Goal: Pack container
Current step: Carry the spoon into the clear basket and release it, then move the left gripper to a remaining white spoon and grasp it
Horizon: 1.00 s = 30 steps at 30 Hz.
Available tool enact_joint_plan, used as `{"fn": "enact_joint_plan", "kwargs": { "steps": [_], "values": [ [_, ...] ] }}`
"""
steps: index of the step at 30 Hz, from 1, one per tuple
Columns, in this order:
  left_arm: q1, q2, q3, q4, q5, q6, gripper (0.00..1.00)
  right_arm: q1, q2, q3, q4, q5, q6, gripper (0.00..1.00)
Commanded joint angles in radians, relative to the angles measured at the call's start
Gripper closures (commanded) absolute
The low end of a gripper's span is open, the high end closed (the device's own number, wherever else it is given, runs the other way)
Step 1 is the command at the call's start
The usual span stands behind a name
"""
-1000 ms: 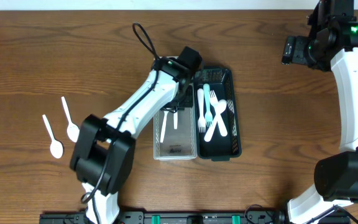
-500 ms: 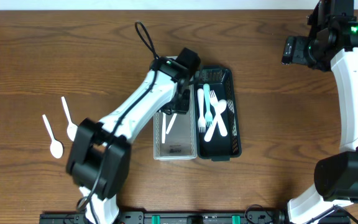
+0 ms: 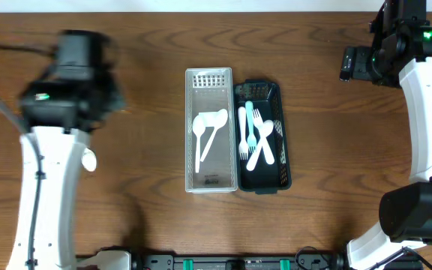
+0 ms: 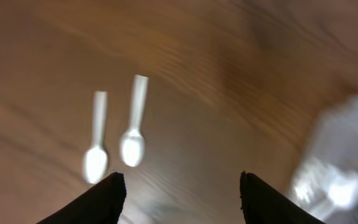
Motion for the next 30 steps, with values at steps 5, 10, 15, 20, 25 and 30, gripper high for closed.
{"fn": "enact_joint_plan", "kwargs": {
  "steps": [5,10,15,20,25,30],
  "values": [
    [0.253,0.087,-0.133,0.112,0.093,0.008,0.37,-0.008,0.008,0.000,-0.020,0.007,-0.018,0.07],
    [0.328,0.176,-0.250,0.219,0.111,0.011,0.33,-0.008,0.008,0.000,-0.046,0.007,-0.018,0.07],
    [0.358,0.299,-0.294,0.286,0.174,0.037,0.33,-0.008,0.008,0.000,-0.053,0.007,-0.018,0.06],
    [0.375,0.420,-0.294,0.320,0.182,0.037,0.32,-0.008,0.008,0.000,-0.067,0.007,-0.017,0.06],
    [0.386,0.508,-0.294,0.335,0.220,0.038,0.32,-0.008,0.008,0.000,-0.082,0.007,-0.018,0.06],
    [0.387,0.573,-0.294,0.351,0.254,0.063,0.32,-0.008,0.008,0.000,-0.088,0.007,-0.017,0.06]
  ]
}}
